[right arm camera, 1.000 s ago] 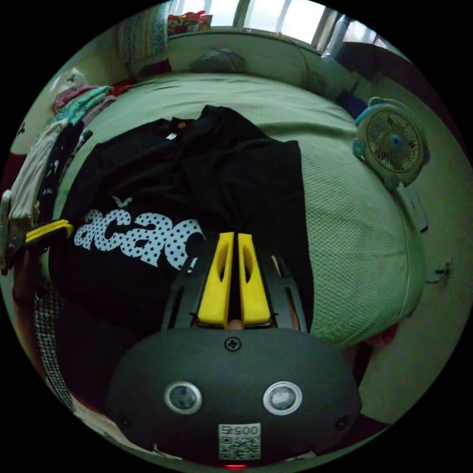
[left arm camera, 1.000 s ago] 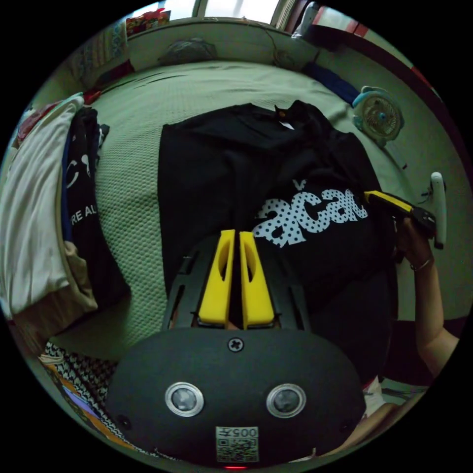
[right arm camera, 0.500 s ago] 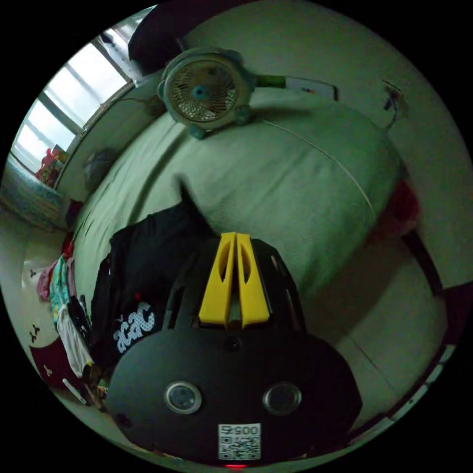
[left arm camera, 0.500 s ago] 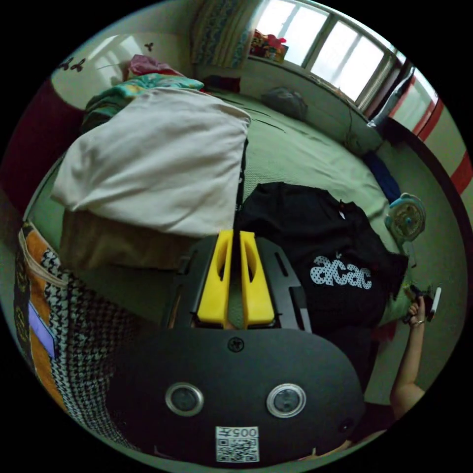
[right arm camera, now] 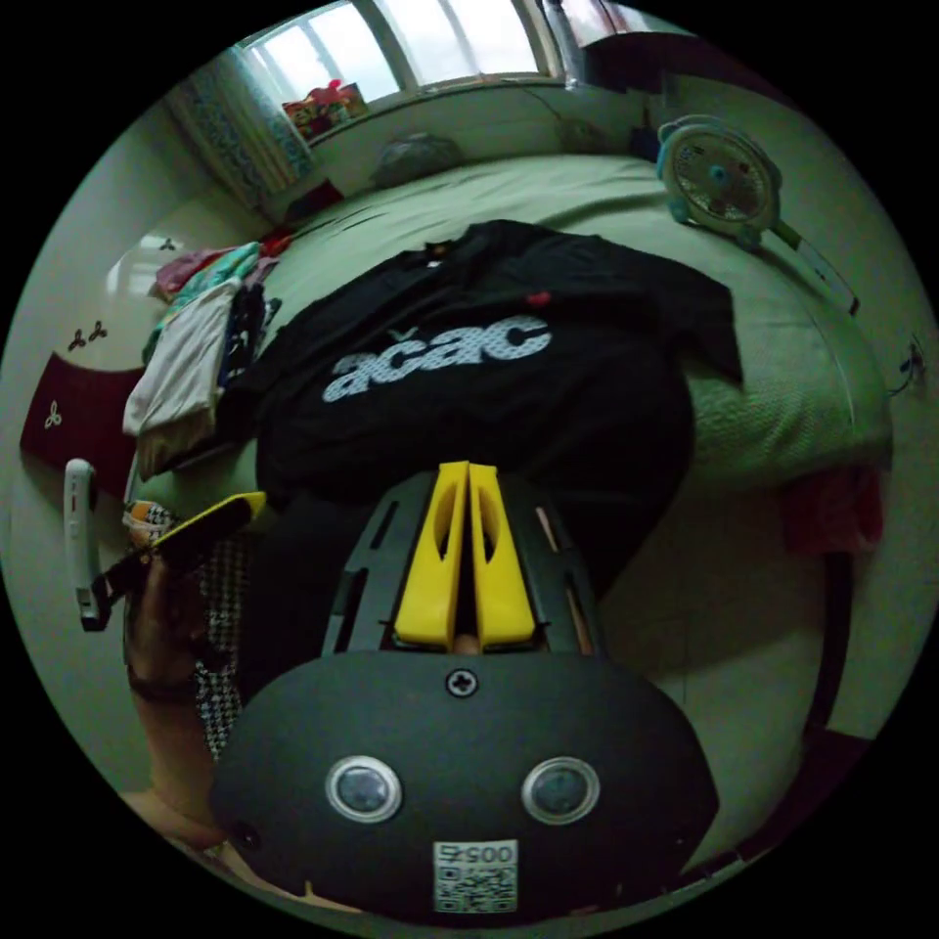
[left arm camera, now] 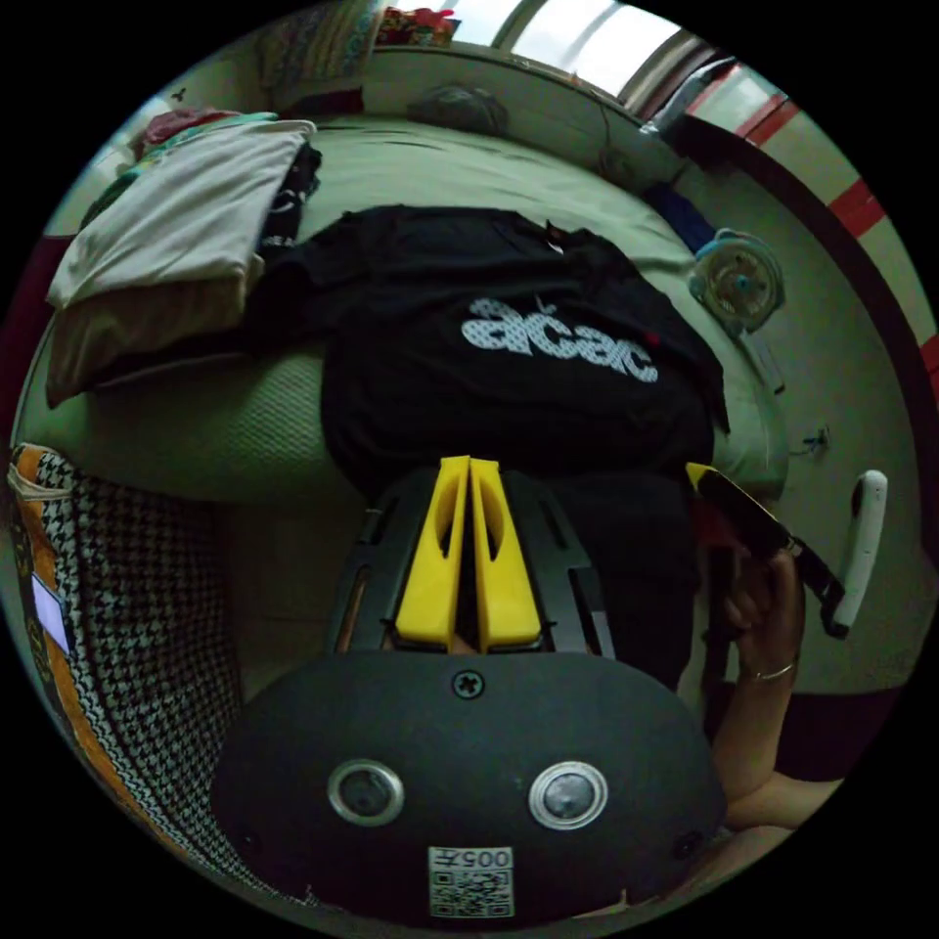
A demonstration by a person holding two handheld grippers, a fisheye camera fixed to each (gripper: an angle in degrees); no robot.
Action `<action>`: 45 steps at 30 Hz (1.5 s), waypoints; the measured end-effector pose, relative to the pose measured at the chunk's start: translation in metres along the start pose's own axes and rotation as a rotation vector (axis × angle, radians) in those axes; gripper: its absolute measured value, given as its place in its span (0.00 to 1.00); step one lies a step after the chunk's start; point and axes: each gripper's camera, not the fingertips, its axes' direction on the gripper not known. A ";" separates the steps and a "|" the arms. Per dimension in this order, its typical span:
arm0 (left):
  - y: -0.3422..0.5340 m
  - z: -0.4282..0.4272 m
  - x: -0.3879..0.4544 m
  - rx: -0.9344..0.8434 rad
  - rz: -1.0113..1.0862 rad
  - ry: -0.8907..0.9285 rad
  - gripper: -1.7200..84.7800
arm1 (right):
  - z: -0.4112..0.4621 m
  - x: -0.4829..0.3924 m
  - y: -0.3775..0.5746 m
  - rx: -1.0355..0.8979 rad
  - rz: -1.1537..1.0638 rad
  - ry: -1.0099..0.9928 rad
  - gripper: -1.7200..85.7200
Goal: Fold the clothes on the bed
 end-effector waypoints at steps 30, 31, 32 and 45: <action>0.104 0.033 0.068 0.099 0.027 -0.041 0.01 | 0.000 -0.168 0.086 0.124 -0.167 0.344 0.01; 0.108 0.034 0.072 0.100 0.028 -0.053 0.01 | 0.000 -0.170 0.087 0.124 -0.168 0.347 0.01; 0.111 0.034 0.076 0.102 0.029 -0.065 0.01 | -0.001 -0.173 0.089 0.123 -0.169 0.350 0.01; 0.141 0.036 0.108 0.094 0.062 -0.150 0.01 | -0.010 -0.195 0.111 0.122 -0.163 0.332 0.01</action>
